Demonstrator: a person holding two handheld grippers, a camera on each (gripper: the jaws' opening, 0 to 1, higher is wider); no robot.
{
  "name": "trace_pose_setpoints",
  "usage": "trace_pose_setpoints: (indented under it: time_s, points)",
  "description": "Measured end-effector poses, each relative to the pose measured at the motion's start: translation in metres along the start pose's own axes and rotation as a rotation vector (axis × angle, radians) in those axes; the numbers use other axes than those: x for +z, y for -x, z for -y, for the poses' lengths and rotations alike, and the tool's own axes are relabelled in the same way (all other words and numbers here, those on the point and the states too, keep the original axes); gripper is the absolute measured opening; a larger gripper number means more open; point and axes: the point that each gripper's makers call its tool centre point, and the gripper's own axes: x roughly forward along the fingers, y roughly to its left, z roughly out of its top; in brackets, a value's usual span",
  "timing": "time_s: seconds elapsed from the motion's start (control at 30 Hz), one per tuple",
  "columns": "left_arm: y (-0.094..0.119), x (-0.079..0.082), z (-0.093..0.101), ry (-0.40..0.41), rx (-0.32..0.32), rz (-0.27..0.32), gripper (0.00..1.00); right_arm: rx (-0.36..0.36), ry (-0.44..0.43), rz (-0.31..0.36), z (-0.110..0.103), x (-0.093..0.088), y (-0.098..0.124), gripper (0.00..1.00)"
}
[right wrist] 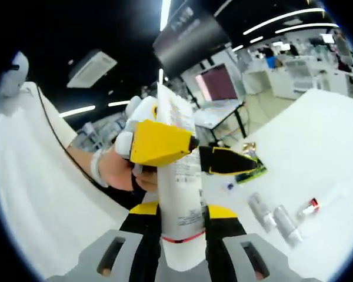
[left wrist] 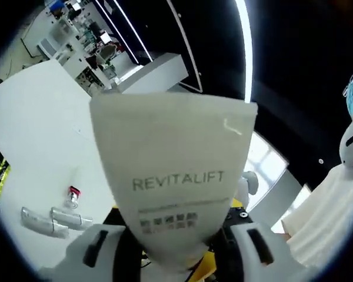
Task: Arrange the skincare products in the storage area until every visible bottle or jar stands upright without overlapping.
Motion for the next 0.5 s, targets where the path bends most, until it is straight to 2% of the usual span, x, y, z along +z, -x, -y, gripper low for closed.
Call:
trace_pose_setpoints:
  time_s: [0.13,0.23,0.33,0.5]
  points:
    - [0.001,-0.003,0.011,-0.022,-0.066,-0.023,0.39,0.057,-0.029,0.008,-0.006,0.001,0.004,0.23]
    - [0.003,-0.003,0.018,-0.034,-0.107,-0.033,0.38,0.081,-0.018,0.006,-0.01,0.002,0.006,0.23]
    - [0.004,-0.004,0.026,-0.047,-0.156,-0.041,0.38,0.147,-0.023,0.0,-0.02,0.003,0.006,0.22]
    - [0.005,-0.005,0.04,-0.017,-0.242,-0.064,0.38,0.225,-0.038,-0.015,-0.031,0.002,0.006,0.22]
